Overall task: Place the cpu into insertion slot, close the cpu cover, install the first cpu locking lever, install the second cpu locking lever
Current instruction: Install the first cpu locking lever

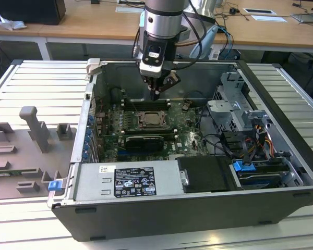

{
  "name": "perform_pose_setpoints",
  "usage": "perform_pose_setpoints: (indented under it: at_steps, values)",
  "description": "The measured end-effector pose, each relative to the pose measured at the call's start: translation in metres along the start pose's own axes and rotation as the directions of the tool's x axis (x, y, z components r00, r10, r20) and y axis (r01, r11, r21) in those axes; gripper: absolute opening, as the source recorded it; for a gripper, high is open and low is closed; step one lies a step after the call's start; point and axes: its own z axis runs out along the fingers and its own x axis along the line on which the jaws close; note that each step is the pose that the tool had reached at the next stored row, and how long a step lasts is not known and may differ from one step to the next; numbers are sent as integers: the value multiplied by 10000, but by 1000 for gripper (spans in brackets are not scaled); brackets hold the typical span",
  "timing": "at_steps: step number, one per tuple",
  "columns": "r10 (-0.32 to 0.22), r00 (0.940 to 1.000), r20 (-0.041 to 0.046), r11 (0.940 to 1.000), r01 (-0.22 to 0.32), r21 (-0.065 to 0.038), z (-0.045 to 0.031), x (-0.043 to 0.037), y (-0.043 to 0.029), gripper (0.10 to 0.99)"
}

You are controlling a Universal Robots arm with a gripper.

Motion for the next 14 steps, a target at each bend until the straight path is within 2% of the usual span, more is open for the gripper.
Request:
perform_pose_setpoints:
  at_steps: [7,12,14]
  values:
    - [-459,9989,9,9989,459,4,0,0,-1,106]
    - [-1218,9926,24,9926,1218,12,0,0,-1,106]
    - [-1362,9907,27,9907,1362,14,0,0,-1,106]
